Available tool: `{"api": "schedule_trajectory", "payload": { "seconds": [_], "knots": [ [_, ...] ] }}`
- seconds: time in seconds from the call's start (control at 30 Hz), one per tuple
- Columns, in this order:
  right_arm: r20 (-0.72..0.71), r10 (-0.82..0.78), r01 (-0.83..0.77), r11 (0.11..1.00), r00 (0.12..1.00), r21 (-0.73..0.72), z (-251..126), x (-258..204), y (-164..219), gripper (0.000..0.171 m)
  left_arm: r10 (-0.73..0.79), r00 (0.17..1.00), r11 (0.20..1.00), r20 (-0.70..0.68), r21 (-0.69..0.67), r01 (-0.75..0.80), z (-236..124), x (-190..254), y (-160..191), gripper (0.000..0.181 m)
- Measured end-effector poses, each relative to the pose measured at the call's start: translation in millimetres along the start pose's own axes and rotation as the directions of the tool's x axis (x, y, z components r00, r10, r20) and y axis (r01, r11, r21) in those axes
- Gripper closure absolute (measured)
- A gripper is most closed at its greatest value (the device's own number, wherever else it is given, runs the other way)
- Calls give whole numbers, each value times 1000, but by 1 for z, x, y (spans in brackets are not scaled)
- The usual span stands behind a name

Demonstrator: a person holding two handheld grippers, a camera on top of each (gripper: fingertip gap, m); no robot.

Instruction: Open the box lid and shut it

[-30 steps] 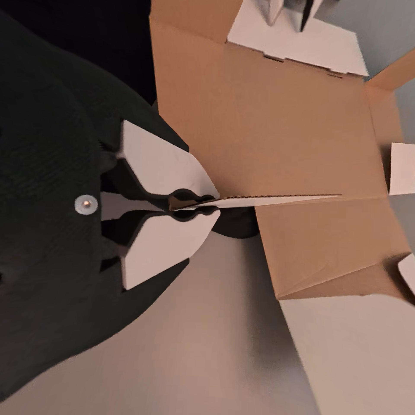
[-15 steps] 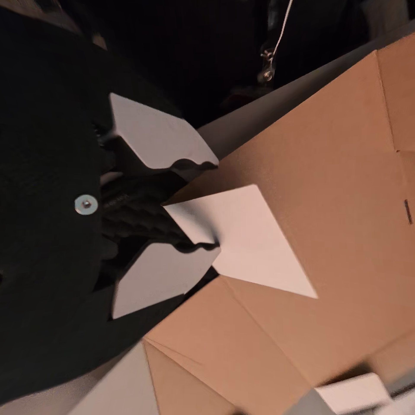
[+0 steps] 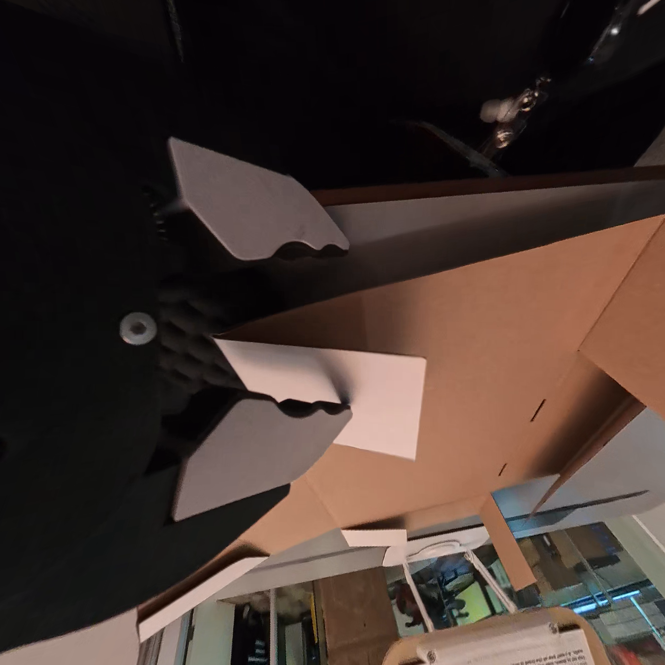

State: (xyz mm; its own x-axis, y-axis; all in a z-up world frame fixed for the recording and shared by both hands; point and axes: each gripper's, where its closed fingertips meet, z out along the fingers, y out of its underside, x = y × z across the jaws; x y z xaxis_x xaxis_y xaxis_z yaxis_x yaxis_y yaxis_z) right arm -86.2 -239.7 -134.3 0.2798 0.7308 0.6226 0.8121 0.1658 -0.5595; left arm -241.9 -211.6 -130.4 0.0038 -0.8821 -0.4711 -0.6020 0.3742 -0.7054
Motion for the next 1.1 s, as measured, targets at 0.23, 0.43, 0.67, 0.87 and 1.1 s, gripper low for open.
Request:
{"api": "schedule_trajectory", "payload": {
  "seconds": [0.23, 0.43, 0.67, 0.87, 1.1],
  "knots": [
    [-209, 35, -60, 992, 977, -113, 19, 13, 0, 128, 151, 989, 987, 2, -60, -151, 13, -9, -4, 114],
    [-244, -178, 123, 967, 953, -224, 28, 13, -5, 155, 193, 978, 970, -73, -136, -201, 15, -2, 2, 105],
    [-206, -247, 181, 939, 947, -293, 21, 46, -42, 162, 234, 968, 948, 95, -245, -205, 0, -29, -7, 93],
    [-227, -220, 147, 943, 949, -300, 11, 72, -81, 165, 480, 810, 848, 337, -413, -332, -17, -77, -26, 115],
    [-225, -237, 188, 957, 945, -222, 8, 73, -82, 163, 499, 776, 863, 386, -297, -408, -16, -90, -40, 175]
  ]
}}
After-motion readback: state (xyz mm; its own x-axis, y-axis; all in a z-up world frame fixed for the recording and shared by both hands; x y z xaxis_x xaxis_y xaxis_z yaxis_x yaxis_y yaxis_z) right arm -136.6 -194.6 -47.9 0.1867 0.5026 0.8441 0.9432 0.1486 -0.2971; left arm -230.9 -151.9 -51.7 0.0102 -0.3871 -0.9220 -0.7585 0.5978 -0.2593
